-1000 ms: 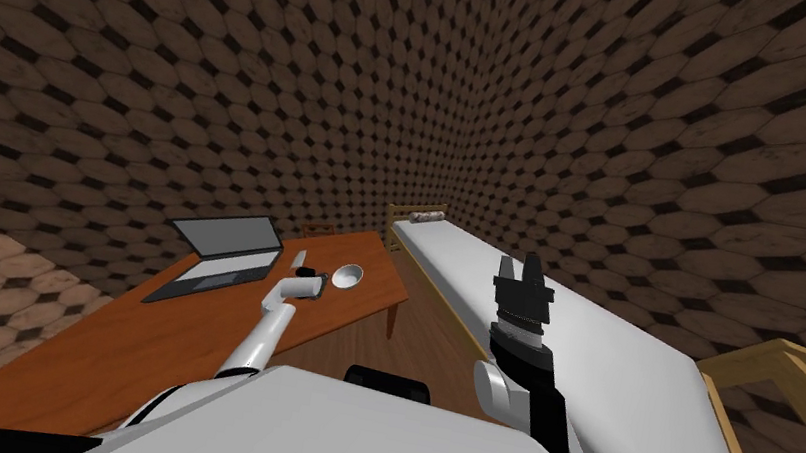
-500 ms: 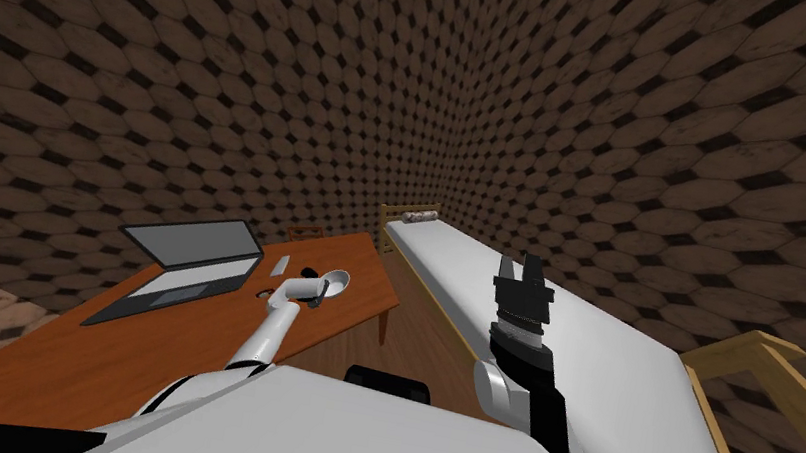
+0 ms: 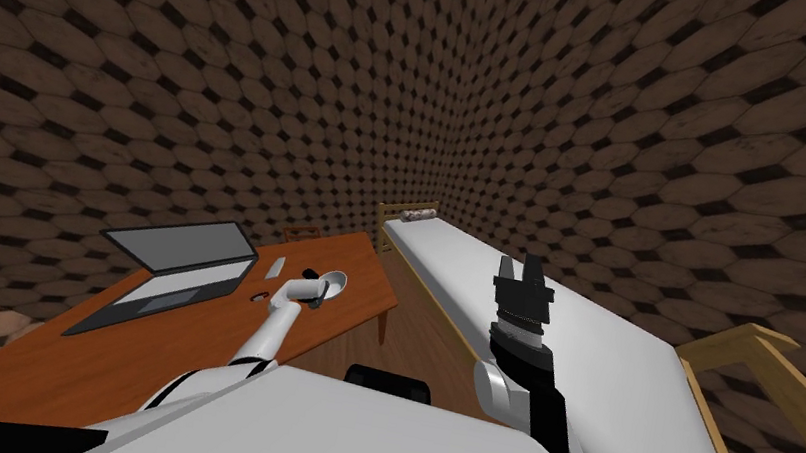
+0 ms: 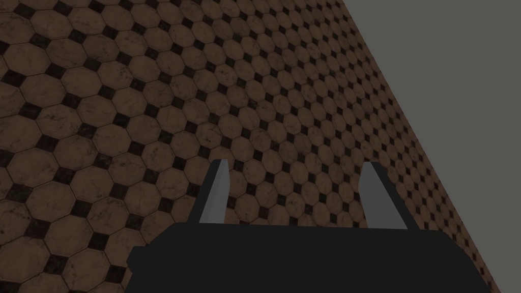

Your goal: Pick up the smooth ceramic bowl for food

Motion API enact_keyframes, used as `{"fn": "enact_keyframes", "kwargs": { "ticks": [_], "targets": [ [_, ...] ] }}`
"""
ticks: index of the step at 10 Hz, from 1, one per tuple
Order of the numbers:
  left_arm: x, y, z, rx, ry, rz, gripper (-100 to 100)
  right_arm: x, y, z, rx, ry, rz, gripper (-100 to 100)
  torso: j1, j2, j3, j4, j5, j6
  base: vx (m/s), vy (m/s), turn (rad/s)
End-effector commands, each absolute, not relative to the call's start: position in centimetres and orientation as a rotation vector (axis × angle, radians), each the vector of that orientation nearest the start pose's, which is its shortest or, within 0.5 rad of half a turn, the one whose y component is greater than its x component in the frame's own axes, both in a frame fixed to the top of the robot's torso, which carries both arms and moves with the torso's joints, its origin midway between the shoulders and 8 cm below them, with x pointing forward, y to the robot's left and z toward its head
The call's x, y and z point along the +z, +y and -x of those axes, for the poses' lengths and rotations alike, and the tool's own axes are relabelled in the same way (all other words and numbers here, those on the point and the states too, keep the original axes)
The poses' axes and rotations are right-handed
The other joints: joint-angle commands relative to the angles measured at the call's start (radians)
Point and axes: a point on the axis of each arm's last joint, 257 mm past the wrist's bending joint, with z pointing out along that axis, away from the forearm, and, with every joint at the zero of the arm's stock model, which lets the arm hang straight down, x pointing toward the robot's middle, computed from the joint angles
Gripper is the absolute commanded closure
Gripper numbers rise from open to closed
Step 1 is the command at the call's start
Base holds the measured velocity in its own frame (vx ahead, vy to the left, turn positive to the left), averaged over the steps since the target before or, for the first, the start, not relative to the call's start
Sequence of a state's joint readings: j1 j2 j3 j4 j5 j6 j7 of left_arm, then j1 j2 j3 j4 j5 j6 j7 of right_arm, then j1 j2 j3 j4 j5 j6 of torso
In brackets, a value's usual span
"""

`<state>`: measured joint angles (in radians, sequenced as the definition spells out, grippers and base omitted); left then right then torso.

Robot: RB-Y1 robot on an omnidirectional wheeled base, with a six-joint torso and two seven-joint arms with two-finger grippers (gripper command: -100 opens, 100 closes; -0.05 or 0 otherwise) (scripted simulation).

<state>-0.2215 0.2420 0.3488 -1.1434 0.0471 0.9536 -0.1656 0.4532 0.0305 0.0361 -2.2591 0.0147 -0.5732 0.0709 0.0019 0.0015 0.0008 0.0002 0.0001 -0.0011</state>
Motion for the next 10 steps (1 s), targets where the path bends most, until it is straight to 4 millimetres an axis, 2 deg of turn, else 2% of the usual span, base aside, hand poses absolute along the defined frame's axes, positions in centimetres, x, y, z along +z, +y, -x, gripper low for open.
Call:
{"fn": "enact_keyframes", "kwargs": {
  "ticks": [1, 5, 6, 10],
  "targets": [
    [-47.05, 44.31, -42.61, -0.204, 1.750, 2.016, -100, 4.38, -26.20, -33.95, 1.299, 0.544, -0.574, 0, 0.000, 0.000, 0.000, 0.000, 0.000, 0.000, -0.011, 0.025, -0.022],
    [-47.66, 44.40, -42.62, -0.200, 1.742, 2.024, -100, 4.39, -26.20, -33.95, 1.299, 0.544, -0.574, 0, -0.001, 0.000, 0.000, 0.000, 0.000, 0.000, -0.006, 0.017, -0.035],
    [-47.68, 44.41, -42.65, -0.202, 1.740, 2.024, 100, 4.38, -26.20, -33.95, 1.299, 0.544, -0.574, 0, -0.001, 0.000, 0.000, 0.000, 0.000, 0.000, 0.000, 0.000, 0.000],
    [-47.69, 44.40, -42.65, -0.201, 1.741, 2.024, 100, 4.38, -26.20, -33.95, 1.299, 0.544, -0.574, 0, -0.002, 0.000, 0.000, 0.000, -0.001, 0.000, -0.001, 0.000, -0.001]
  ]
}}
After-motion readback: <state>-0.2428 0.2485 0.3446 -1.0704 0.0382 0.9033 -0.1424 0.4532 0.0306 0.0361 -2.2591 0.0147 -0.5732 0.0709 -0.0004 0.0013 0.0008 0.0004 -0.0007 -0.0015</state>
